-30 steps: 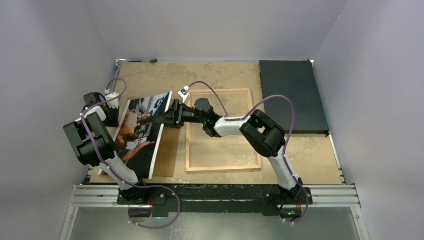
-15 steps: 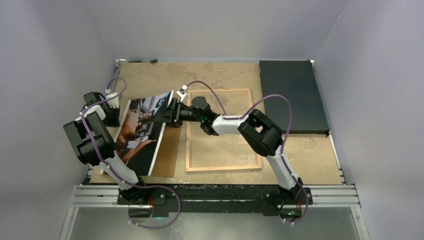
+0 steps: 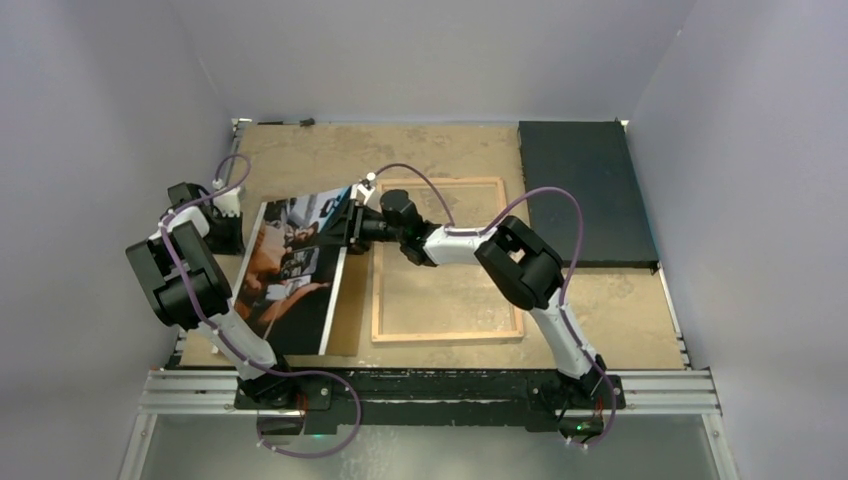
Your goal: Put the photo into the frame
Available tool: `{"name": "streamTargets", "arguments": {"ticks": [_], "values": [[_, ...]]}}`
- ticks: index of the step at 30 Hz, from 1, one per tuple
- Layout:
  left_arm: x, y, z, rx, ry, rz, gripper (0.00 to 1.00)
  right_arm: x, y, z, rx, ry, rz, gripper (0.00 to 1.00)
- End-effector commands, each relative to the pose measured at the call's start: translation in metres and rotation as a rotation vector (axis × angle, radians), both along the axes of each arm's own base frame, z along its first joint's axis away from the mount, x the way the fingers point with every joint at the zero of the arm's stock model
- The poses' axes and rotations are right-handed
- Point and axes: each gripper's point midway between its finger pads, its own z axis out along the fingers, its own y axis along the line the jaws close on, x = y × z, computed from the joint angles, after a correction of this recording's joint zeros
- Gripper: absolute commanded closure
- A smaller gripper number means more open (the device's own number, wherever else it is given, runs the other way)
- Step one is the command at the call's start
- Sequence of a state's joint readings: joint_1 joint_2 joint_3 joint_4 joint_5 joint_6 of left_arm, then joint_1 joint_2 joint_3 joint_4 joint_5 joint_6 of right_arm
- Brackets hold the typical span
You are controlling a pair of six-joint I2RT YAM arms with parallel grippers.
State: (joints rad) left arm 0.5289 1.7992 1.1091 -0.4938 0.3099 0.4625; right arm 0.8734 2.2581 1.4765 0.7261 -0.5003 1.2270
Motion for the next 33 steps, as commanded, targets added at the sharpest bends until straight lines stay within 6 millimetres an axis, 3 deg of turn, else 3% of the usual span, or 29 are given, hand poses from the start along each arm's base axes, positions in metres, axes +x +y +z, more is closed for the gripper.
{"name": "streamTargets", "arguments": {"ticks": [1, 6, 8, 13, 18, 24, 33], "values": [[-0.019, -0.034, -0.006, -0.158, 0.103, -0.002, 1.00, 0.009, -0.020, 0.063, 0.112, -0.107, -0.002, 0.56], [-0.010, -0.030, 0.005, -0.154, 0.084, 0.004, 1.00, 0.009, -0.027, 0.065, 0.109, -0.107, -0.001, 0.90], [-0.009, -0.029, 0.010, -0.146, 0.075, 0.003, 1.00, 0.010, -0.031, 0.063, 0.104, -0.101, -0.001, 0.92], [-0.007, -0.028, 0.022, -0.138, 0.058, -0.010, 0.90, 0.010, -0.034, 0.071, 0.109, -0.111, 0.006, 0.90], [-0.011, -0.028, 0.017, -0.124, 0.065, -0.017, 0.87, 0.007, -0.035, 0.080, 0.114, -0.123, 0.019, 0.83], [-0.022, -0.031, -0.008, -0.125, 0.104, -0.014, 0.86, 0.003, -0.038, 0.081, 0.118, -0.114, 0.035, 0.69], [-0.024, -0.028, -0.017, -0.108, 0.115, -0.004, 0.93, -0.002, -0.039, 0.090, 0.164, -0.106, 0.048, 0.64]]}}
